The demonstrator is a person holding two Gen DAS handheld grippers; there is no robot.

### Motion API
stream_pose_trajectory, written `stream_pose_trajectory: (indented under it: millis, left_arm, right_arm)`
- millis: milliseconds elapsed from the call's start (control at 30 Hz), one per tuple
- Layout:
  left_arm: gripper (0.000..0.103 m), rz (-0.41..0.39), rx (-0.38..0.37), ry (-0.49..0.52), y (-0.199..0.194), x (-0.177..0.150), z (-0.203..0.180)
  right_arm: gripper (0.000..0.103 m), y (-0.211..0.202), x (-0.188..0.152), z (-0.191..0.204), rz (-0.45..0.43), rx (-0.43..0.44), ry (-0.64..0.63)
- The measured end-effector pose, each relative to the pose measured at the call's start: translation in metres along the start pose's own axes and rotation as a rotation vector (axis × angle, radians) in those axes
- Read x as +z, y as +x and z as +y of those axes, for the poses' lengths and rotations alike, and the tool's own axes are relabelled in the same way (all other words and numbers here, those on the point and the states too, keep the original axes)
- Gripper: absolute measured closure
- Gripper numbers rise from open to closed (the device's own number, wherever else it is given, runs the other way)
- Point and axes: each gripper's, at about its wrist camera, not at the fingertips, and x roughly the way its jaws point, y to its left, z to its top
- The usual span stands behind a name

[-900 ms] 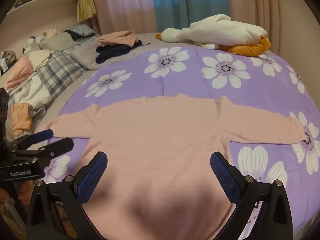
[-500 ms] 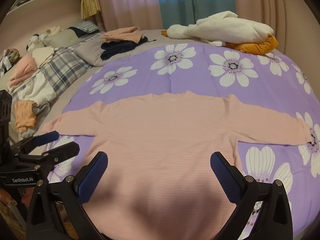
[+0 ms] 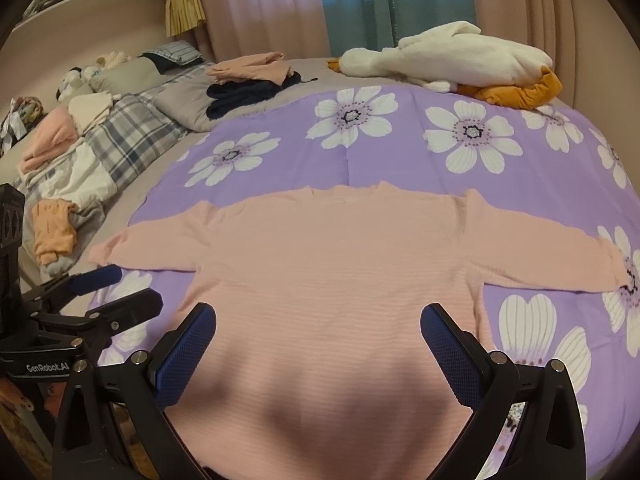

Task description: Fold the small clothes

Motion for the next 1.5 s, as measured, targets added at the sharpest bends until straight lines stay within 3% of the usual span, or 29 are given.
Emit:
stream_pose_trajectory:
  millis: [567,633,933,1500]
  left_arm:
    - [0.005,-0.016,-0.042,-0.014,-0.015,0.001,0.012]
    - [0.005,-0.019,-0.048,-0.013,-0.017,0.0,0.013]
    - [0.005,-0.014,-0.056,-0.012,-0.02,-0.001,0.015]
    - [0.005,0.0,-0.058,-0.028,-0.014,0.005,0.021]
  right_arm:
    - [0.001,-0.006,0.0,0.008,-0.058,-0.002,0.004]
    - [0.001,-0.006,0.0,0.007,-0.026,-0.022,-0.001]
    - [0.001,-0.007,0.001,0.003,-0.034,-0.04,0.005]
    - [0.001,-0.001,0.001,0.004,-0.019,-0.025,0.026]
